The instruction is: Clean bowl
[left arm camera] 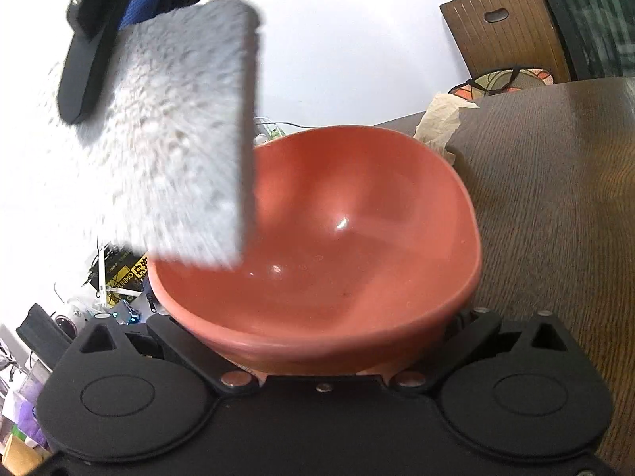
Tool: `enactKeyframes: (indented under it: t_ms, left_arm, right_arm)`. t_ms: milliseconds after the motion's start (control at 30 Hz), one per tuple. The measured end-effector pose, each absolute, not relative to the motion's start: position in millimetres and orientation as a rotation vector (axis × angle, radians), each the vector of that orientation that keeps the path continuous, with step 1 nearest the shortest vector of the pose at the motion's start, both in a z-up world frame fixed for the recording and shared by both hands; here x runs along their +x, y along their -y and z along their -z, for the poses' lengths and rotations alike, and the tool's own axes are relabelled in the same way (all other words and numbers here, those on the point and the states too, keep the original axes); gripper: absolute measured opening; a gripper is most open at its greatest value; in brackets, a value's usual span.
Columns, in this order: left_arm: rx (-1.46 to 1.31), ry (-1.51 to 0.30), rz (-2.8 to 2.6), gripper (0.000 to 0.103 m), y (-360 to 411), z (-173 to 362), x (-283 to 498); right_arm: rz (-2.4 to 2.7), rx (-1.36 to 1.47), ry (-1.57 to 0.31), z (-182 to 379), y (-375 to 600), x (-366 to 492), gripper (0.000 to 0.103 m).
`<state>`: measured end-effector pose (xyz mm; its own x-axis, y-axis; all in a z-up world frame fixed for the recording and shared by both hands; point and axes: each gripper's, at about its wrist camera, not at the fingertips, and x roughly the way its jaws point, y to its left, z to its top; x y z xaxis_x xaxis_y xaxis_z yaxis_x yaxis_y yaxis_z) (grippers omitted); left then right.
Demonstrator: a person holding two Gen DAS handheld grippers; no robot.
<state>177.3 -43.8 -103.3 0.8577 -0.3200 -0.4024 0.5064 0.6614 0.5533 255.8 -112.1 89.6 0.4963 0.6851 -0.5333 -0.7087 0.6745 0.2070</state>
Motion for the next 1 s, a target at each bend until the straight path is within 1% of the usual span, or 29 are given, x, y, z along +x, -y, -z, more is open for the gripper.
enactKeyframes:
  t_ms: [200,333,600,767,867,900,1000]
  left_arm:
    - [0.704,-0.284,0.475,0.101,54.3,107.1,168.5]
    - [0.685,-0.302,0.483,0.101,53.8,106.0,175.3]
    - [0.673,-0.312,0.488,0.101,72.8,109.9,151.8]
    - [0.669,-0.315,0.489,0.101,77.6,110.6,134.5]
    - [0.662,-0.320,0.492,0.101,79.3,111.3,118.4]
    - [0.661,-0.322,0.492,0.102,77.6,111.8,128.0]
    - [0.656,-0.326,0.493,0.102,70.8,102.5,105.8]
  right_arm:
    - [-0.778,-0.157,-0.541,-93.1,114.8,274.8,0.011]
    - [-0.751,-0.169,-0.520,-90.5,123.8,285.0,0.011]
    - [-0.687,-0.214,-0.475,-91.9,143.5,290.4,0.011]
    - [-0.645,-0.285,-0.491,-85.0,152.4,287.4,0.011]
    - [-0.635,-0.308,-0.546,-72.8,158.8,287.7,0.011]
    - [-0.638,-0.307,-0.564,-68.6,160.8,287.2,0.011]
    - [-0.655,-0.308,-0.617,-55.6,165.9,282.6,0.011]
